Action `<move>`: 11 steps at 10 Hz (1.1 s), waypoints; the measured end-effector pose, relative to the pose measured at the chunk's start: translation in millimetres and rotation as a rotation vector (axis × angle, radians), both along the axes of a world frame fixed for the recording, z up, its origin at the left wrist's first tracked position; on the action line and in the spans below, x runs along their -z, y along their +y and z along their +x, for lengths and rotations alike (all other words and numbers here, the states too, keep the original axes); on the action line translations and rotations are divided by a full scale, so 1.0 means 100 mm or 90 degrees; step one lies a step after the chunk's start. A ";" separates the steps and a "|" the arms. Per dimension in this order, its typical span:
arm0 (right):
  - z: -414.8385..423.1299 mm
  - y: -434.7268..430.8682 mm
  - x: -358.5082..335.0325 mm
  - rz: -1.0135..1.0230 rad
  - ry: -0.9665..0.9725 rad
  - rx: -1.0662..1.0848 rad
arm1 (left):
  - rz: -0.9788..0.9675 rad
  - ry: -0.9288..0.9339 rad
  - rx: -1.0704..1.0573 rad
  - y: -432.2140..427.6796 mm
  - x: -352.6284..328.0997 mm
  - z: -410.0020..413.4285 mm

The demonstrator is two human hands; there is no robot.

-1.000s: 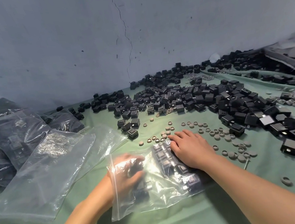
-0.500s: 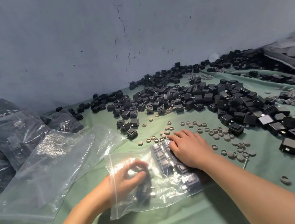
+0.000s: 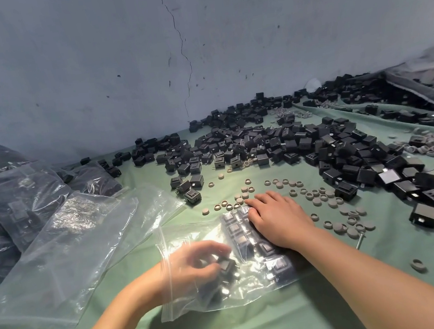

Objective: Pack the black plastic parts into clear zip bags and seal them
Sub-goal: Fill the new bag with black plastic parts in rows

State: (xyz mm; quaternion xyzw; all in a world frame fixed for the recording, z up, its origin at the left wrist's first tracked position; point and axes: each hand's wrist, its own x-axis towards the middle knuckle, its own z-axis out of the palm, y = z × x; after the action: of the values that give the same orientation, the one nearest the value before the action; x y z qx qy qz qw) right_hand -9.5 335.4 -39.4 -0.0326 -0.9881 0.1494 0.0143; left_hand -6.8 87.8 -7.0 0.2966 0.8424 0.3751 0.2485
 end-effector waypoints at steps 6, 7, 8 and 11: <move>0.00 -0.01 -0.01 -0.001 -0.004 0.002 | -0.058 0.008 0.034 0.17 -0.05 -0.03; 0.01 -0.01 -0.01 -0.001 -0.003 0.002 | -0.060 0.006 0.025 0.21 -0.04 -0.04; 0.01 -0.01 -0.01 -0.002 -0.004 0.003 | -0.054 0.006 -0.001 0.26 -0.01 -0.04; 0.01 -0.01 -0.02 0.001 -0.007 0.001 | -0.091 0.084 0.022 0.39 0.00 -0.04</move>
State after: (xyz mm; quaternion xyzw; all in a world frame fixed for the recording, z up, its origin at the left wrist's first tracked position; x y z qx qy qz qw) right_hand -8.6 334.6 -37.8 -0.0341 -0.9883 0.1482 0.0089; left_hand -10.8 126.6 -6.8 0.3167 0.8763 0.2894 0.2190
